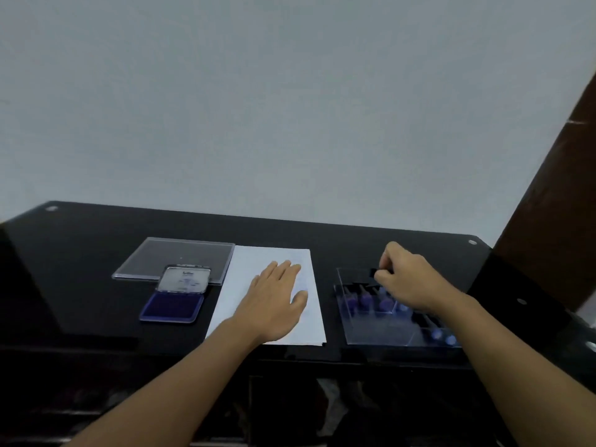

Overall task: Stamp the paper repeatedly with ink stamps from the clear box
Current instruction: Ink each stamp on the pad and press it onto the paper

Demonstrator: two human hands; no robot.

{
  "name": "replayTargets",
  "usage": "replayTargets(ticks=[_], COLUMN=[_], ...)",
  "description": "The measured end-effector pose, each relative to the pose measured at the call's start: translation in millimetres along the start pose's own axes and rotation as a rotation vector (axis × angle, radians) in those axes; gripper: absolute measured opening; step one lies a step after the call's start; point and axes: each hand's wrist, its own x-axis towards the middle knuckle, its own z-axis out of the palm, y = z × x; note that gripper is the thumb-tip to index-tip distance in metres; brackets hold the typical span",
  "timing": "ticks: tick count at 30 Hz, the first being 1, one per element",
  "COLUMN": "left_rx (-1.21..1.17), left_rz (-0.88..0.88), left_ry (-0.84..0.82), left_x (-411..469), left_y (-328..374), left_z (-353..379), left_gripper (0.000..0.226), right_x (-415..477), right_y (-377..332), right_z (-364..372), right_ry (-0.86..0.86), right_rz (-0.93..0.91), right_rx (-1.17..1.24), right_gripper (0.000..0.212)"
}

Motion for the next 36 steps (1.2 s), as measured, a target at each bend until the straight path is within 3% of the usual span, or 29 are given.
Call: replayTargets(ticks=[16,28,36], left_rx=[-0.021,0.053,0.161], left_rz=[-0.246,-0.496,-0.520], left_ry=[0.217,0.216,0.170], left_x=[-68.6,-82.4,-78.6], left_y=[-144.5,-246.4,-277.5], left_z=[-74.3,-68.4,-47.7], left_gripper=[0.046,0.050,0.057], right_x=[33.1,50.7,76.1], right_y=[-155.6,-232.7,-268.8], right_z=[93.5,186.9,220.9], right_ry=[-0.115,-0.273,-0.332], right_rz=[-0.275,-0.395,-0.445], right_rx=[-0.004,0.018,-0.045], right_gripper=[0.008,0.013,0.012])
